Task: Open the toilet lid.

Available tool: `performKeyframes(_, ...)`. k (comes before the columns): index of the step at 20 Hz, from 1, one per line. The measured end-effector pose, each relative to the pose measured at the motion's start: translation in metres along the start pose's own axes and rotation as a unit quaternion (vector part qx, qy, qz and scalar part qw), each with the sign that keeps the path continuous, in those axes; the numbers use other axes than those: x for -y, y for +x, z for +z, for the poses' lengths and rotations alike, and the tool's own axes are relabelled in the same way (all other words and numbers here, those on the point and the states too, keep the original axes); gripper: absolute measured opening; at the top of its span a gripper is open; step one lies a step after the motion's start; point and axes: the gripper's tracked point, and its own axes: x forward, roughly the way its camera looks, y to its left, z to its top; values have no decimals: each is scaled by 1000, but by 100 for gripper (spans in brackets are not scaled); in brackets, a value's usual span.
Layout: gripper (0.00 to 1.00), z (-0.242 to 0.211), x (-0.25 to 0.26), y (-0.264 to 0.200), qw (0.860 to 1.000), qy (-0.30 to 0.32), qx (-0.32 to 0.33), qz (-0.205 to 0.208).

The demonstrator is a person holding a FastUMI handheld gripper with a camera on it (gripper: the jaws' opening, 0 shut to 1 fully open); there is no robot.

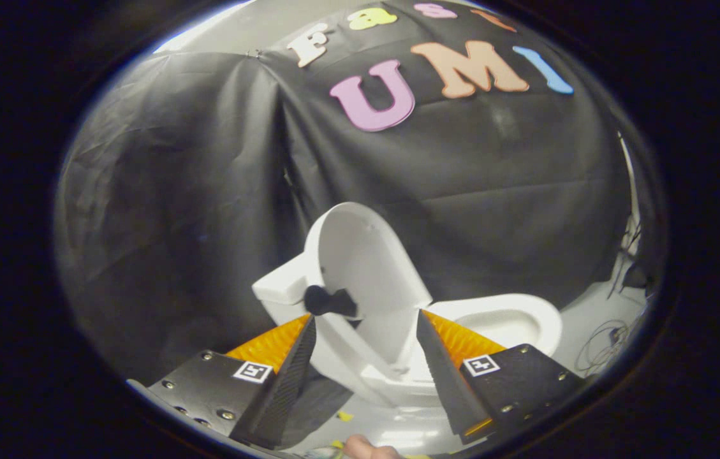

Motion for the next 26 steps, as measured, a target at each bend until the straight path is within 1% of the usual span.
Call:
performKeyframes(2, 93, 13, 34, -3, 998, -44, 18, -46)
performKeyframes(4, 93, 24, 61, -11, 994, -70, 29, -75)
performKeyframes(8, 93, 47, 100, -28, 988, -86, 69, -107)
performKeyframes(10, 93, 50, 113, -34, 986, -95, 74, -112)
performKeyframes(12, 93, 51, 132, -43, 983, -103, 76, -129)
performKeyframes(13, 93, 56, 137, -48, 982, -106, 84, -133)
performKeyframes(17, 93, 85, 152, -72, 971, -117, 155, -138)
performKeyframes(20, 93, 87, 165, -80, 966, -129, 166, -152)
performKeyframes(22, 93, 85, 175, -81, 967, -112, 162, -159)
performKeyframes(26, 93, 78, 175, -80, 977, -63, 156, -129)
